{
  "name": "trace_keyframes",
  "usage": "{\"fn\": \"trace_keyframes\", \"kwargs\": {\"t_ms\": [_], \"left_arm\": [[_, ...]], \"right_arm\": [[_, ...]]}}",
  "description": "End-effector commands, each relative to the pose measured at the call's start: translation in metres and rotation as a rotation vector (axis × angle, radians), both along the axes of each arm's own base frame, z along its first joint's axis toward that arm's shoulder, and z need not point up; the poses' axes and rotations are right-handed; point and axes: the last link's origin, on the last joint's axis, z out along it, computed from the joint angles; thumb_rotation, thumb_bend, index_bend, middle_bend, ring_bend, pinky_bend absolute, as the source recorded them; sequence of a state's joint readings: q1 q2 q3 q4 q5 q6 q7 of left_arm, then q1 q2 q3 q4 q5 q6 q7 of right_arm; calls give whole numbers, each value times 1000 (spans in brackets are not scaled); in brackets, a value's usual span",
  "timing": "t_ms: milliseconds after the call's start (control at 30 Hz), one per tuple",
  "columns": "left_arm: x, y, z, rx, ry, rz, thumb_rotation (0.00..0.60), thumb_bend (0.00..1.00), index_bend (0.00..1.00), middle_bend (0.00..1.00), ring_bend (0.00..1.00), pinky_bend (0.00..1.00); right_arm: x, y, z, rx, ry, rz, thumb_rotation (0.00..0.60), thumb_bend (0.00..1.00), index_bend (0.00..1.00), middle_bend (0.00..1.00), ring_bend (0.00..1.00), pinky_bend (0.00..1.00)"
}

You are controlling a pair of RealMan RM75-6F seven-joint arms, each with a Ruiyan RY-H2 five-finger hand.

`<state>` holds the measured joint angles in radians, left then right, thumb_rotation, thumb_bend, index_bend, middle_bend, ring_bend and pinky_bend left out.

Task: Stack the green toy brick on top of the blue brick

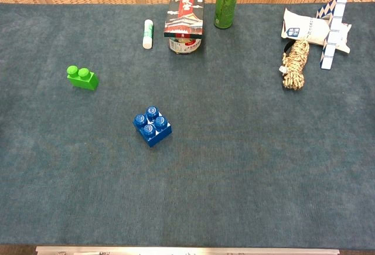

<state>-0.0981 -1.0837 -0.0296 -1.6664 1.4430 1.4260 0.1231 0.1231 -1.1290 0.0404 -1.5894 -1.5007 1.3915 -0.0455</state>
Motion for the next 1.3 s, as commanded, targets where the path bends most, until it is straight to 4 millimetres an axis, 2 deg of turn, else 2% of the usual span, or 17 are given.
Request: {"fn": "trace_keyframes", "kwargs": {"t_ms": [33,400,667,1100,1300], "left_arm": [[-1,0,0,-2,0,0,600,135,202,190,176,258],[-7,2,-4,-2,-17,18,600,135,209,192,177,261],[-11,7,-6,-13,-43,-4,600,135,262,195,177,267],[-10,12,-1,-17,-56,-11,600,135,274,195,177,267],[1,13,-6,-20,-56,-67,600,135,272,186,176,267]], "right_arm": [[1,0,0,-4,-9,9,600,628,112,257,150,254],[-1,-10,2,1,-39,3,600,628,112,257,149,254],[-2,-16,12,-39,-52,2,600,629,112,257,150,254],[-1,-15,23,-86,-70,1,600,629,112,257,150,254],[0,-11,22,-71,-69,4,600,629,112,257,150,254]]}}
